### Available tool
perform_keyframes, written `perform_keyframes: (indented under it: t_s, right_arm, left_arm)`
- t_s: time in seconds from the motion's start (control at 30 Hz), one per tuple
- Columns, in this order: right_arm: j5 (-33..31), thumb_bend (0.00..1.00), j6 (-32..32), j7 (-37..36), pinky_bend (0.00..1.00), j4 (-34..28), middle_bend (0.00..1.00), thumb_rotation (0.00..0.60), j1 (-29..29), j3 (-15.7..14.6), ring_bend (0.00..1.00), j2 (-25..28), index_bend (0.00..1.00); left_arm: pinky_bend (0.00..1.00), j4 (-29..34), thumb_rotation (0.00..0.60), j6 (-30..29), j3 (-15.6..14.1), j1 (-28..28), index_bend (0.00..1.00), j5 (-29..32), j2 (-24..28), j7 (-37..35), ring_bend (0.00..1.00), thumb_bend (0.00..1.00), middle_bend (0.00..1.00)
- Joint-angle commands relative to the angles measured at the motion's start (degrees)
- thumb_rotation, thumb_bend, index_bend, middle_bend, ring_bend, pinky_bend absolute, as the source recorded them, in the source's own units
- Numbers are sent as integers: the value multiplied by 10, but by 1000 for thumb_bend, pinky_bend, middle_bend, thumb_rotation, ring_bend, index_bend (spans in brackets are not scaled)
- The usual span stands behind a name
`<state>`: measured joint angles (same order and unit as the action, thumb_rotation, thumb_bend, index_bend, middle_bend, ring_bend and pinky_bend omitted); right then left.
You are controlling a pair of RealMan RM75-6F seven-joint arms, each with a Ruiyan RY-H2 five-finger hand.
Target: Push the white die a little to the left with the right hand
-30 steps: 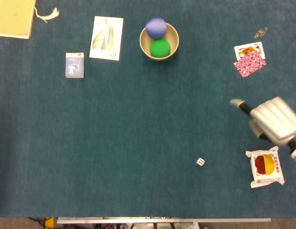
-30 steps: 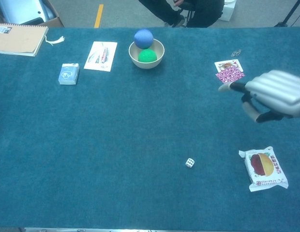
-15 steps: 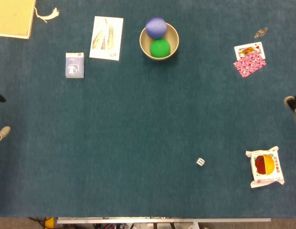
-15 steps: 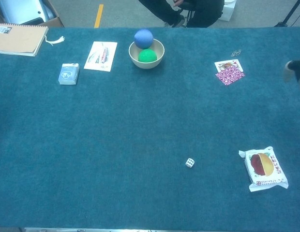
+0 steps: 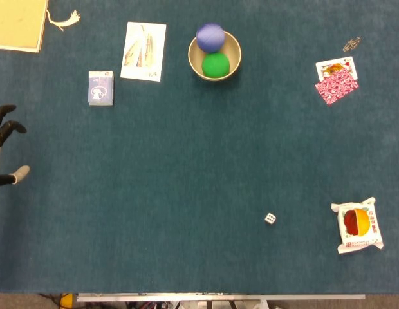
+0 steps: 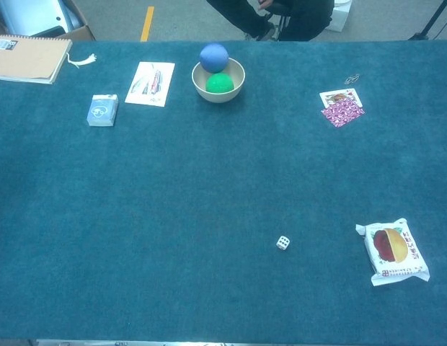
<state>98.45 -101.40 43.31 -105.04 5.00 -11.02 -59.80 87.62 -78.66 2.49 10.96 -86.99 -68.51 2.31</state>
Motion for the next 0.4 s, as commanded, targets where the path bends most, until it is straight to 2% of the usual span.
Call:
perform_keyframes:
  t_s: [0.03, 0.17, 0.4]
  right_arm:
    - [17, 604, -33, -11, 373, 10, 476, 600, -28, 14, 379, 1, 461]
    - [19, 603, -42, -19, 373, 4, 476, 600, -43, 26, 379, 11, 461]
    - [10, 603, -18, -47, 373, -1, 475, 600, -52, 41, 379, 17, 461]
  left_arm:
    - [292, 4, 600, -9, -2, -1, 361, -7, 2, 2, 92, 21, 188]
    - [292, 3, 600, -10, 0, -1, 362, -2, 2, 4, 92, 20, 189]
    - [292, 0, 600, -7, -1, -1, 362, 5, 3, 8, 92, 20, 189]
